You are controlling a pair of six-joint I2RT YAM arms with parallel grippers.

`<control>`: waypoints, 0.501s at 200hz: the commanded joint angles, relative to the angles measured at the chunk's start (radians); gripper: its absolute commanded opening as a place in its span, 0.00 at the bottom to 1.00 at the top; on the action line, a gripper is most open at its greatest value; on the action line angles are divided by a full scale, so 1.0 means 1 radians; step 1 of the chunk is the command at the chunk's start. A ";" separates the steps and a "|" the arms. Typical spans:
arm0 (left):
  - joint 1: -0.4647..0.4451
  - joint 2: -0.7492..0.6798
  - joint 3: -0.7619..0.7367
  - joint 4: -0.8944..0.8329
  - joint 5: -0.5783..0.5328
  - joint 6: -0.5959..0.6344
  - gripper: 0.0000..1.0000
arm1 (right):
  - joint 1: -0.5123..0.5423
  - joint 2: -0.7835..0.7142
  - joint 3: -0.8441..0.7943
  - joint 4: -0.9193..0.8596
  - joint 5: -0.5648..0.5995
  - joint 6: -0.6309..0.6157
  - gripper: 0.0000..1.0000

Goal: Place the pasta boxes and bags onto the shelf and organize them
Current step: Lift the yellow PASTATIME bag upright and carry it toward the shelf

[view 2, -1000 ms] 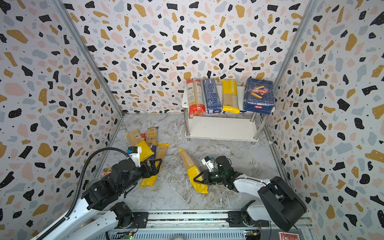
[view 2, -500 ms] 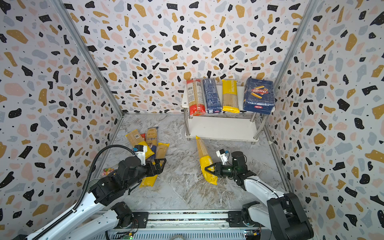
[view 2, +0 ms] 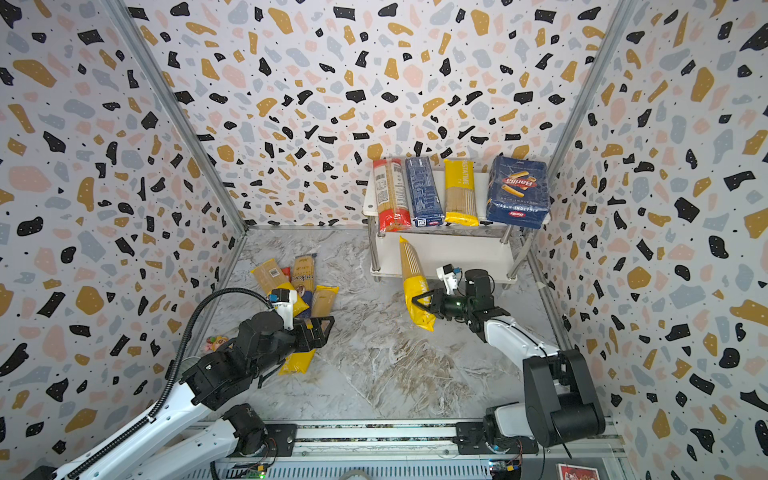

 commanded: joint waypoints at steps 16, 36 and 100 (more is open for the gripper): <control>0.003 -0.008 0.010 0.058 -0.007 0.027 0.99 | -0.001 0.134 0.190 0.184 0.011 -0.032 0.17; 0.004 -0.024 -0.006 0.061 -0.020 0.028 1.00 | 0.004 0.234 0.299 0.166 0.048 -0.052 0.17; 0.005 -0.026 -0.042 0.072 -0.049 0.034 1.00 | 0.055 0.460 0.578 0.112 0.148 -0.093 0.16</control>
